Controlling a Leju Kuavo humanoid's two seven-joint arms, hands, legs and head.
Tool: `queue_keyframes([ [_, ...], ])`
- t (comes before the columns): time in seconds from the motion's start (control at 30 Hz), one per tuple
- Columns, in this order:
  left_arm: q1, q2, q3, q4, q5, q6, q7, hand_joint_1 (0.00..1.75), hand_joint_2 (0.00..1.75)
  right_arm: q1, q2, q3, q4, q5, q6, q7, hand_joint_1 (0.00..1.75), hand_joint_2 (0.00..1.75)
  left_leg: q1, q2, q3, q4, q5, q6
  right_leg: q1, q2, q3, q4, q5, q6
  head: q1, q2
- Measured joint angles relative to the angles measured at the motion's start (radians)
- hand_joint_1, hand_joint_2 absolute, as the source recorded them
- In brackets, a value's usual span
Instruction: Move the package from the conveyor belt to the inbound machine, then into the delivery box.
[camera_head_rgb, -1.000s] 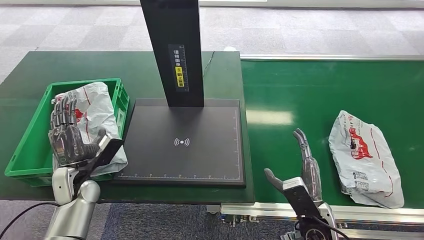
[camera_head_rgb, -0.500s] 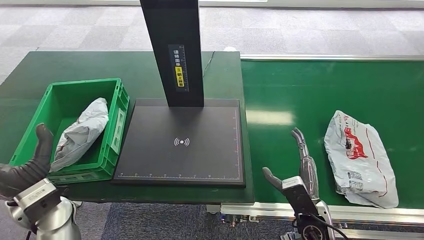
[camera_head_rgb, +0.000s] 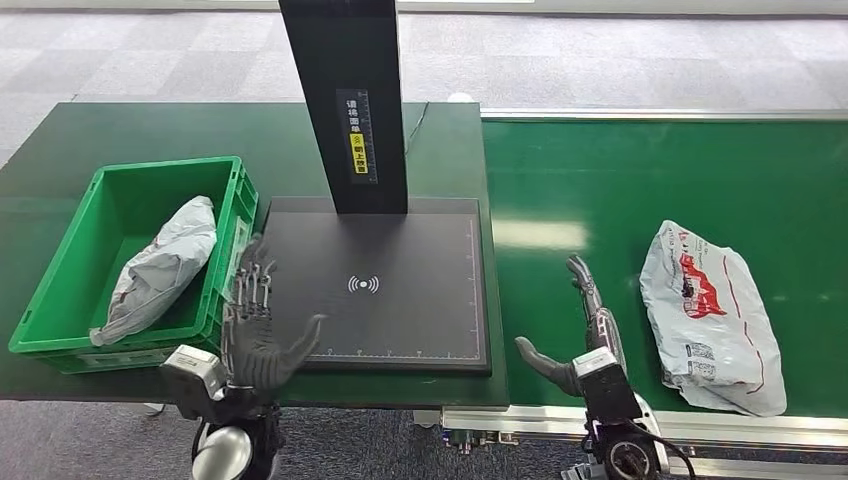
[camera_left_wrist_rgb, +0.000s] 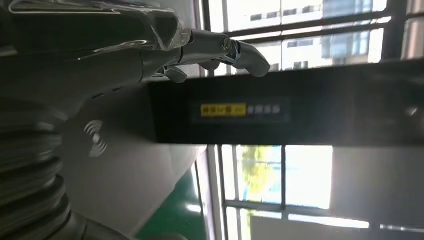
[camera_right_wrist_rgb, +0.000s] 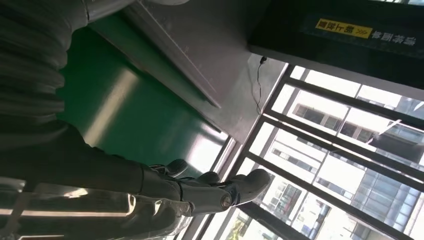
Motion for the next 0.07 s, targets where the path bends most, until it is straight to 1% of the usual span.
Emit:
queue_keyframes([
  [0.07,-0.002,0.000,-0.021,0.038,0.018,-0.022,0.000,0.00,1.75,0.003,0.000,0.000,-0.001,-0.056,0.050,-0.012,0.00,1.75,0.000,0.000,0.000,0.000,0.000,0.000,0.000,0.000,0.000,0.000,0.000,0.000,0.000,0.000],
])
